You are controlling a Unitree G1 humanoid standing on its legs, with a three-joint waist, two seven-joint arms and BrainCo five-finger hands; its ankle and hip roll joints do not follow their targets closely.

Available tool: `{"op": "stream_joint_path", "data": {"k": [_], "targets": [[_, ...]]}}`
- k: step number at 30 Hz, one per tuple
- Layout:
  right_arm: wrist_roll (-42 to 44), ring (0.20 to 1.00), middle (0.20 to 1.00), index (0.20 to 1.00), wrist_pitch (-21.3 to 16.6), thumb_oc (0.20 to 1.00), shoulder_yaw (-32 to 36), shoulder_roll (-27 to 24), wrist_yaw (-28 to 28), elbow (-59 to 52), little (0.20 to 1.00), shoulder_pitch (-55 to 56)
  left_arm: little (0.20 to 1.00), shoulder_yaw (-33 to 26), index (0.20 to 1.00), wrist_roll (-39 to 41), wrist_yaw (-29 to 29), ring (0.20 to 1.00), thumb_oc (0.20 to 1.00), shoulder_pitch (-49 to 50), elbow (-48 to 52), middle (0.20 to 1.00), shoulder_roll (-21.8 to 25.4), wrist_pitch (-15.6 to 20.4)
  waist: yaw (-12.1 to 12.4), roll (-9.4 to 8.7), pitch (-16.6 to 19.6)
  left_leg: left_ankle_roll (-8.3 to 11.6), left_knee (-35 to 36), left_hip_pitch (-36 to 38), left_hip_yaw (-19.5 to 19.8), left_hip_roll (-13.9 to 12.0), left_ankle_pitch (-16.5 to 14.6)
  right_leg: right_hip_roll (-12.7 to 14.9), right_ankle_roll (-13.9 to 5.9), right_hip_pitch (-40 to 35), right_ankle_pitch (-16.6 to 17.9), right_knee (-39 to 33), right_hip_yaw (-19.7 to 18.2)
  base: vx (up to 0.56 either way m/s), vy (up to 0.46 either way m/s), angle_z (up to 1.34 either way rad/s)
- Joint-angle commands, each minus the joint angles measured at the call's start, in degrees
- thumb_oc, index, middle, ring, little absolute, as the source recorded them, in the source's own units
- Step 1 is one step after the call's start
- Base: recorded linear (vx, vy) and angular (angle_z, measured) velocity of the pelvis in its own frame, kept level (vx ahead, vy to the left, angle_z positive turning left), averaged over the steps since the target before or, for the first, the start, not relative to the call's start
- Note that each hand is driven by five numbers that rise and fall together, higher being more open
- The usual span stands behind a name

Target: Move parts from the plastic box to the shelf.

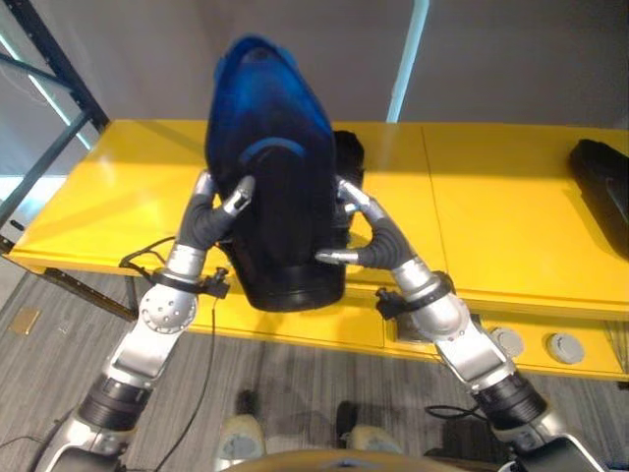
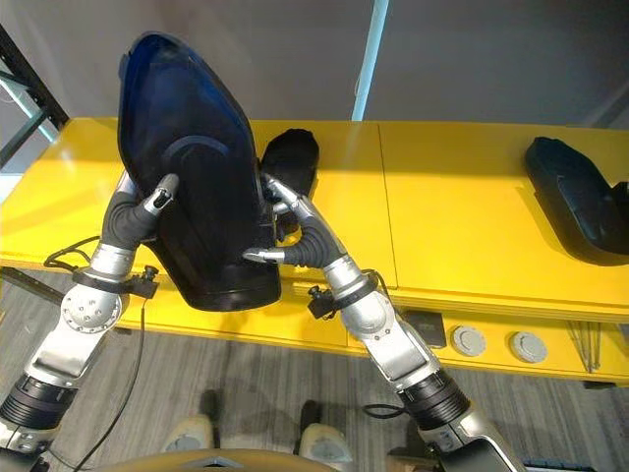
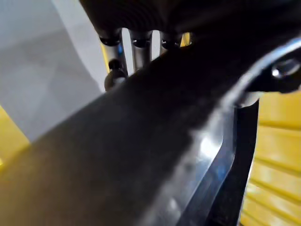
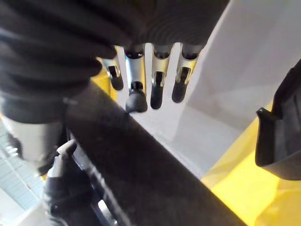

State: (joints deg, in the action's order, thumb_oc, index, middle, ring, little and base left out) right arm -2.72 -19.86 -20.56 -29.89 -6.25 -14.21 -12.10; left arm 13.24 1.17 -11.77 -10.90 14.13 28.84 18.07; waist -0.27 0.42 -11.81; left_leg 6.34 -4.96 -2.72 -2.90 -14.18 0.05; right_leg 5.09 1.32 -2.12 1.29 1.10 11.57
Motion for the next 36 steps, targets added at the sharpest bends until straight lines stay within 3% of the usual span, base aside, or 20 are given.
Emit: {"op": "stream_joint_path", "data": {"k": [1, 3, 6, 7, 8, 10, 12, 14, 16, 19, 20, 24, 28, 29, 31, 32, 33, 34, 36], "targets": [[4.27, 1.000, 1.000, 1.000, -3.44, 1.000, -0.51, 1.14, 0.47, -2.60, 1.000, -0.67, 0.200, -4.11, 0.200, 5.09, -0.88, 0.200, 0.200, 0.99, 5.22, 0.200, 3.05, 3.61, 0.46, -0.69, 4.28, 1.40, 2.73, 1.54, 2.64, -4.80, 5.33, 2.39, -6.23, -4.69, -8.53, -3.18, 1.26, 0.11, 0.354, 0.28], [4.51, 1.000, 1.000, 1.000, -3.56, 1.000, -0.90, 1.10, 0.19, -2.15, 1.000, -1.32, 0.200, -4.35, 0.200, 5.78, -0.97, 0.200, 0.200, 0.80, 4.73, 0.200, 3.66, 3.54, 0.47, 0.19, 4.21, 3.20, 5.18, 0.81, 4.88, -6.90, 7.30, 2.86, -6.98, -5.72, -9.24, -3.48, 1.45, 0.15, 0.398, 0.29], [4.66, 1.000, 1.000, 1.000, -3.43, 1.000, -0.73, 1.28, -0.11, -1.64, 1.000, -1.46, 0.200, -4.14, 0.200, 6.30, -0.74, 0.200, 0.200, 0.09, 3.91, 0.200, 4.15, 3.57, 0.46, 1.05, 4.17, 4.62, 6.54, 0.02, 6.04, -6.91, 6.83, 4.57, -8.15, -6.54, -9.33, -3.30, 1.82, 0.13, 0.366, 0.24], [4.69, 1.000, 1.000, 1.000, -3.35, 1.000, -0.54, 1.56, -0.25, -1.71, 1.000, -1.21, 0.200, -4.18, 0.200, 6.10, -0.72, 0.200, 0.200, 0.13, 4.05, 0.200, 4.38, 3.55, 0.50, 1.58, 4.37, 4.47, 7.17, 0.03, 6.69, -6.09, 5.41, 5.42, -8.84, -6.83, -9.17, -3.13, 1.54, 0.23, 0.630, 0.01], [4.34, 1.000, 1.000, 1.000, -3.14, 1.000, 0.23, 1.74, 0.46, -1.65, 1.000, 0.23, 0.200, -4.57, 0.200, 5.94, -0.21, 0.200, 0.200, -0.05, 4.01, 0.200, 4.91, 4.12, -0.24, 1.99, 4.97, 4.91, 6.36, 0.57, 6.85, -4.62, 1.93, 9.05, -10.61, -6.86, -7.19, -2.59, 0.80, 0.29, 0.812, 0.10], [3.34, 1.000, 1.000, 1.000, -2.11, 1.000, 0.39, 2.82, 0.36, -1.49, 1.000, 0.26, 0.200, -3.36, 0.200, 6.34, 0.03, 0.200, 0.200, -1.80, 3.13, 0.200, 5.45, 3.90, -0.43, 0.90, 5.03, 3.10, 4.38, 0.42, 5.43, -1.35, -1.39, 13.14, -12.56, -5.86, -3.16, -2.61, 0.07, 0.18, 0.684, 0.14], [2.98, 1.000, 1.000, 1.000, -0.87, 1.000, 0.73, 4.82, 0.16, -1.17, 1.000, -0.03, 0.200, -3.12, 0.200, 6.68, -0.35, 0.200, 0.200, -3.87, 1.79, 0.200, 6.60, 3.57, -0.50, -0.49, 4.70, 0.59, 0.61, -0.22, 2.89, 2.79, -4.74, 17.45, -13.27, -2.60, 3.12, -0.32, -1.76, 0.10, 0.544, -0.17], [2.90, 1.000, 1.000, 1.000, -0.37, 1.000, -0.09, 6.83, 0.30, -1.06, 1.000, -1.07, 0.200, -3.77, 0.200, 7.51, -0.81, 0.200, 0.200, -4.46, 0.92, 0.200, 6.73, 3.72, 0.31, 0.19, 4.38, -1.25, 0.49, 0.64, -0.94, 3.94, -5.75, 18.59, -11.90, 0.61, 2.60, 2.60, 1.46, 0.04, 0.497, -0.68], [2.71, 1.000, 1.000, 1.000, -0.48, 1.000, -0.22, 7.23, 0.99, -1.07, 1.000, -1.00, 0.200, -3.77, 0.200, 7.37, -0.42, 0.200, 0.200, -4.84, 0.87, 0.200, 6.75, 3.72, 0.40, 0.42, 4.15, -1.82, 1.02, 1.02, -2.12, 4.41, -5.54, 17.69, -11.42, 1.58, 1.39, 4.95, 2.30, 0.01, 0.307, -1.12], [1.47, 1.000, 1.000, 1.000, -0.68, 1.000, 0.70, 5.73, 2.30, -2.38, 1.000, 0.87, 0.200, -2.40, 0.200, 7.60, 1.09, 0.200, 0.200, -5.76, -0.11, 0.200, 5.62, 3.33, -0.97, 0.64, 4.00, -3.93, 2.32, 1.95, -2.10, 7.93, -5.10, 8.09, -10.06, 3.38, -4.79, 10.14, -2.61, 0.10, 0.375, -0.35], [2.26, 1.000, 1.000, 1.000, -0.95, 1.000, 1.33, 4.84, 2.81, -2.53, 1.000, 2.09, 0.200, -1.54, 0.200, 7.73, 1.52, 0.200, 0.200, -5.76, -0.54, 0.200, 4.21, 2.83, -1.66, 0.87, 4.12, -4.82, 3.29, 3.21, -1.95, 9.89, -5.09, 3.02, -8.86, 4.70, -7.53, 11.23, -2.75, 0.19, 0.362, 0.07], [3.05, 1.000, 1.000, 1.000, -1.29, 1.000, 2.58, 3.73, 2.62, -2.79, 1.000, 3.43, 0.200, -1.66, 0.200, 7.77, 1.93, 0.200, 0.200, -4.71, -1.66, 0.200, 2.03, 2.06, -2.83, 0.13, 4.11, -5.42, 5.28, 5.94, -2.24, 12.17, -5.46, -2.79, -6.24, 4.71, -8.51, 7.32, -2.63, 0.14, 0.118, 0.16], [3.12, 1.000, 1.000, 1.000, -1.52, 1.000, 3.55, 3.01, 2.56, -2.96, 1.000, 4.53, 0.200, -3.06, 0.200, 6.48, 1.70, 0.200, 0.200, -3.43, -1.45, 0.200, 2.16, 2.05, -2.62, -1.07, 4.30, -5.33, 4.68, 6.59, -2.59, 13.31, -6.72, -3.12, -5.50, 2.58, -7.19, 1.93, -1.49, 0.12, -0.061, 0.16], [3.95, 1.000, 1.000, 1.000, -1.46, 1.000, 3.91, 2.43, 3.27, -2.38, 1.000, 5.67, 0.200, -4.27, 0.200, 6.18, 1.77, 0.200, 0.200, -2.00, -1.46, 0.200, 2.25, 1.88, -2.69, -1.44, 4.43, -4.63, 1.39, 6.11, -2.80, 13.50, -8.30, -3.20, -5.40, 1.28, -6.68, 0.39, -2.54, 0.13, -0.095, 0.13], [5.72, 1.000, 1.000, 1.000, -1.54, 1.000, 5.77, 0.90, 4.14, -3.17, 1.000, 7.81, 0.200, -7.12, 0.200, 4.04, 1.30, 0.200, 0.200, -0.05, -0.72, 0.200, 3.51, 1.61, -2.47, -1.71, 3.40, -2.59, -9.90, 2.94, -3.43, 13.47, -8.59, -2.56, -5.08, -0.65, -5.85, -1.94, -2.67, 0.12, -0.101, 0.08], [6.44, 1.000, 1.000, 1.000, -1.49, 1.000, 7.42, 0.12, 4.55, -3.52, 1.000, 9.26, 0.200, -8.54, 0.200, 3.25, 0.75, 0.200, 0.200, 0.81, -0.88, 0.200, 3.73, 1.65, -2.41, -1.86, 2.84, -1.07, -15.32, 0.28, -3.35, 13.33, -7.83, -2.35, -4.72, -2.16, -5.71, -3.42, -3.04, 0.05, -0.046, -0.08], [6.46, 1.000, 1.000, 1.000, -1.46, 1.000, 7.45, 0.11, 4.57, -3.57, 1.000, 9.31, 0.200, -8.53, 0.200, 3.24, 0.75, 0.200, 0.200, 0.83, -0.86, 0.200, 3.72, 1.64, -2.44, -1.77, 2.88, -1.05, -15.67, 0.07, -3.27, 13.23, -8.01, -2.45, -4.70, -2.16, -5.65, -3.51, -2.98, 0.03, -0.031, -0.14], [6.42, 1.000, 1.000, 1.000, -1.30, 1.000, 10.35, -1.54, 3.51, -3.31, 1.000, 10.53, 0.200, -10.25, 0.200, 1.60, -1.36, 0.200, 0.200, 0.94, -2.63, 0.200, 3.74, 1.34, -2.05, -2.17, 1.47, 0.94, -23.49, -4.24, -1.38, 14.50, -5.15, -1.68, -4.29, -3.38, -5.38, -4.85, -3.62, -0.01, -0.009, -0.16], [6.45, 1.000, 1.000, 1.000, -1.24, 1.000, 10.54, -1.59, 3.53, -3.45, 1.000, 10.63, 0.200, -10.07, 0.200, 1.50, -1.46, 0.200, 0.200, 0.75, -2.74, 0.200, 3.67, 1.38, -2.25, -1.83, 1.63, 0.98, -24.61, -5.15, -0.99, 14.27, -5.55, -1.97, -4.25, -3.22, -5.26, -5.04, -3.28, 0.03, 0.043, -0.23]]}}
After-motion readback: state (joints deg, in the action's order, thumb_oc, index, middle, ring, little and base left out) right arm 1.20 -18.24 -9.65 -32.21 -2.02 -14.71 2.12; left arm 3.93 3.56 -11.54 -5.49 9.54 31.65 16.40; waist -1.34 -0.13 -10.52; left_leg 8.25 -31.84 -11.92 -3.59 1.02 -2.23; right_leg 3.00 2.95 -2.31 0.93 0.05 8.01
